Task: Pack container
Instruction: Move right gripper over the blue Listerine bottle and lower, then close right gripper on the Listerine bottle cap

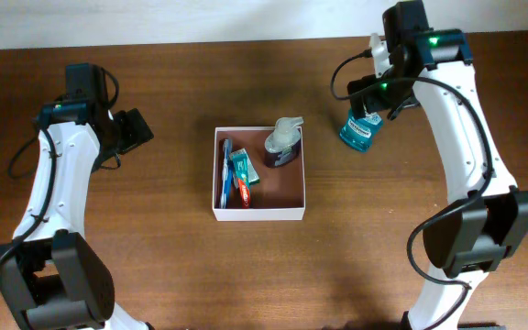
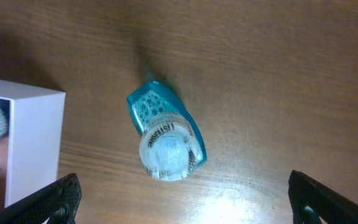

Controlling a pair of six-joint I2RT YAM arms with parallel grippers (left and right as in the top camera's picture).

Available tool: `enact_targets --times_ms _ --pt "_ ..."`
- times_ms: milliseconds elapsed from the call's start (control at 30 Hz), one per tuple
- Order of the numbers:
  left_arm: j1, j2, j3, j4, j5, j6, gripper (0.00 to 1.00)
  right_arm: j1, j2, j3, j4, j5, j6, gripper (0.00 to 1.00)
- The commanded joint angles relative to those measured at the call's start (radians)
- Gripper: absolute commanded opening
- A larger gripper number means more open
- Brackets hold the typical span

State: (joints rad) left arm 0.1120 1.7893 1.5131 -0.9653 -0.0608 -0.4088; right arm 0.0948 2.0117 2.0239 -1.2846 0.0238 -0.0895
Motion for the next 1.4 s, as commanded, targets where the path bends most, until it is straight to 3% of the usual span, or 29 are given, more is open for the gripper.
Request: enact_targets --times_ms 0,133,333,600,1367 --pt "0.003 -0.023 0.014 -0.001 -0.008 0.005 0.99 -0.006 0.004 -0.051 0.029 -0.020 -0.072 0.98" --pt "0.003 -0.023 0.014 -0.001 -0.008 0.005 0.99 -0.006 0.007 -0.072 0.052 -0.020 -0.079 1.00" --pt "0.003 -0.023 0.014 -0.001 -0.008 0.005 0.99 -0.006 0.007 -0.072 0.058 -0.021 -0.079 0.89" --pt "0.003 -0.023 0.014 0.000 -0.008 0.005 0.99 -0.006 0.007 -0.074 0.055 -0.021 -0.079 0.54" --pt "0.003 -0.023 0.014 0.000 -0.008 0.005 0.99 -0.006 0.007 -0.129 0.117 -0.026 -0.079 0.55"
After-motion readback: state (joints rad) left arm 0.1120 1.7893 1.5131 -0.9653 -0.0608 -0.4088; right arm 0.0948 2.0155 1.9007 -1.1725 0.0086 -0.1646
